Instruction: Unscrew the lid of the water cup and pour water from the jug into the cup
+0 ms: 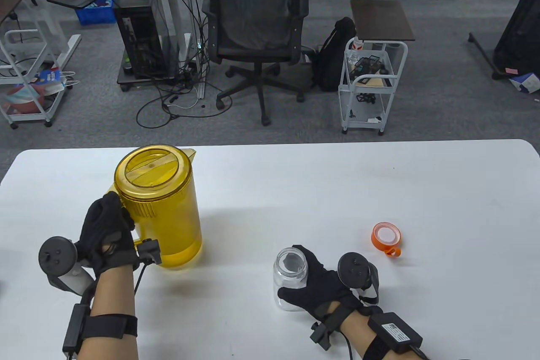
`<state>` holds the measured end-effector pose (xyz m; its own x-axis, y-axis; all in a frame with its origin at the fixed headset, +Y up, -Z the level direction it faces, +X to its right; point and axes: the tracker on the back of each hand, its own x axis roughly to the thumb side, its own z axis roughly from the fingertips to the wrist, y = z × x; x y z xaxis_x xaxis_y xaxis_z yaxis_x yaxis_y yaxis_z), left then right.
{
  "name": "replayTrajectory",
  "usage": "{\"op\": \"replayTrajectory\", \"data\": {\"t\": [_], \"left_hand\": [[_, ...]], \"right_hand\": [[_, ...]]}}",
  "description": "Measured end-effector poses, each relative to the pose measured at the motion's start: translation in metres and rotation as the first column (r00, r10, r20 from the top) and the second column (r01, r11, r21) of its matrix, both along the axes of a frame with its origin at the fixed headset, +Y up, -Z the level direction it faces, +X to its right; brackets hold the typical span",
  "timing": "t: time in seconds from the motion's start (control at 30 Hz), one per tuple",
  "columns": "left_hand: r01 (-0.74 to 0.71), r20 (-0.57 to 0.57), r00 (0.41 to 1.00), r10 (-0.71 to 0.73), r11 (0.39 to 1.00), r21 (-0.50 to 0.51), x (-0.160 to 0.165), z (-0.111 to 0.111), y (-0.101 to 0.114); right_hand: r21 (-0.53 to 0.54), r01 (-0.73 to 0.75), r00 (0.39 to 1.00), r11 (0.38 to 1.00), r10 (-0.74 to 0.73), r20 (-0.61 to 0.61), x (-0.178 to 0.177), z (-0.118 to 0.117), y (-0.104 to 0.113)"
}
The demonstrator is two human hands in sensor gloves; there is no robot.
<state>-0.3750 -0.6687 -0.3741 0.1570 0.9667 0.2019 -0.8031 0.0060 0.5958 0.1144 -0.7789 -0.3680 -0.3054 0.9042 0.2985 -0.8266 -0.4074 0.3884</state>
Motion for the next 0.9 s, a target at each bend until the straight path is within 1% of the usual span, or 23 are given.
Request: {"op": "replayTrajectory", "data": {"t": [0.07,0.1,0.17,0.23,0.3,0.4,0.57,0.63,0.73,0.77,0.9], "left_hand": [[0.015,0.042,0.999,-0.016,0.999,0.033,0.004,0.004,0.02],[0.028,0.049,0.998,-0.03,0.999,0.039,0.006,0.006,0.026],[0.059,0.098,0.993,-0.064,0.997,0.051,0.013,0.012,0.046],[0.083,0.141,0.986,-0.091,0.995,0.06,0.02,0.018,0.059],[0.099,0.169,0.979,-0.111,0.992,0.073,0.027,0.024,0.067],[0.131,0.215,0.966,-0.144,0.988,0.077,0.034,0.028,0.071],[0.177,0.302,0.935,-0.187,0.982,0.061,0.046,0.031,0.067],[0.203,0.348,0.913,-0.214,0.977,0.068,0.053,0.03,0.067],[0.279,0.397,0.872,-0.286,0.957,0.075,0.062,0.029,0.072],[0.314,0.427,0.848,-0.315,0.946,0.074,0.067,0.028,0.074],[0.417,0.46,0.793,-0.4,0.906,0.069,0.08,0.027,0.081]], "right_hand": [[0.0,0.001,1.0,1.0,-0.001,-0.001,0.0,0.0,0.0],[0.0,0.001,1.0,1.0,-0.001,-0.001,0.0,0.0,0.0],[0.002,0.002,1.0,1.0,-0.002,0.0,0.0,0.0,0.0],[0.007,0.003,1.0,1.0,-0.003,0.003,0.0,0.0,0.0],[0.018,0.002,1.0,1.0,-0.003,0.008,0.0,0.0,0.0],[0.05,0.005,1.0,0.999,-0.006,0.029,0.001,0.002,0.001],[0.054,0.003,0.999,0.999,-0.005,0.033,0.001,0.002,0.001],[0.049,0.001,0.999,0.999,-0.003,0.032,0.001,0.002,0.001],[0.042,0.0,1.0,0.999,-0.001,0.03,0.001,0.002,0.001],[0.04,-0.001,1.0,0.999,0.0,0.029,0.001,0.002,0.001],[0.039,-0.003,1.0,0.999,0.002,0.028,0.0,0.002,0.001]]}}
